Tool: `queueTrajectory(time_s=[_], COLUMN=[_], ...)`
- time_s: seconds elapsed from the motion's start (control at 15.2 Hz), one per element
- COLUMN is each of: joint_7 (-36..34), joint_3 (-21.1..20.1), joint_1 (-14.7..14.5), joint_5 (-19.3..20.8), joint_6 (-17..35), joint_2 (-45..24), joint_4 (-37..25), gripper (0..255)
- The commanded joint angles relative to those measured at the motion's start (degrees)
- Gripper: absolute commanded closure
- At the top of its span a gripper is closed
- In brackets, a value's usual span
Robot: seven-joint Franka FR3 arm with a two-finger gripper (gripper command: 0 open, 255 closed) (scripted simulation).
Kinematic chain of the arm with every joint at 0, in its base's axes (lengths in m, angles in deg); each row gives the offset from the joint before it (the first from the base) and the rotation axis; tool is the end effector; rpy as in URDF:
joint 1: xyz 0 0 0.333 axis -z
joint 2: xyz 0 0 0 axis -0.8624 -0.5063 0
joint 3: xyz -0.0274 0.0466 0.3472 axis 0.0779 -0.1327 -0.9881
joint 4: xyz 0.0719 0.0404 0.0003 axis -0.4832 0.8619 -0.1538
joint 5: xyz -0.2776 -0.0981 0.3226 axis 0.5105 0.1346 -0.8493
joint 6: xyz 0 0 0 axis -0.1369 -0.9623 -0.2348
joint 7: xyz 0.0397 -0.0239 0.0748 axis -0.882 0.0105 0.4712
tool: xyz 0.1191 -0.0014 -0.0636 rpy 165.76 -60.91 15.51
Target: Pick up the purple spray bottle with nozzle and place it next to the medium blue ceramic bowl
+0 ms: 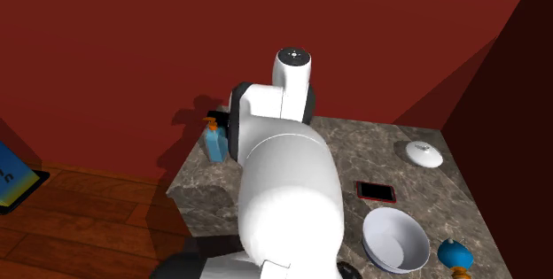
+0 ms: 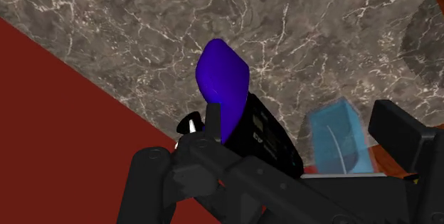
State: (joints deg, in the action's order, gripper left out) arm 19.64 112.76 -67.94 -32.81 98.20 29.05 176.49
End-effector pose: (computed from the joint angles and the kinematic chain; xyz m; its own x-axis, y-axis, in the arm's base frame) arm 0.4056 -0.1282 0.4901 0.7650 0.5667 0.3060 0.5392 -0.8234 0.1768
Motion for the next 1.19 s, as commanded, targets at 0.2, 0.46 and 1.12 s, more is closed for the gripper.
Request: queueTrajectory(time_s=[0.2, 0.46, 1.12], joint_7=[15.2, 30.8, 84.8], joint_3=[10.4, 21.7, 37.0], joint_1=[-7.6, -18.2, -33.0], joint_5=[-3.4, -11.7, -66.0], joint_6=[10.4, 16.8, 9.1], joint_2=[-9.0, -17.9, -53.3], joint_4=[-0.8, -4.0, -19.9], gripper=[0, 0, 0])
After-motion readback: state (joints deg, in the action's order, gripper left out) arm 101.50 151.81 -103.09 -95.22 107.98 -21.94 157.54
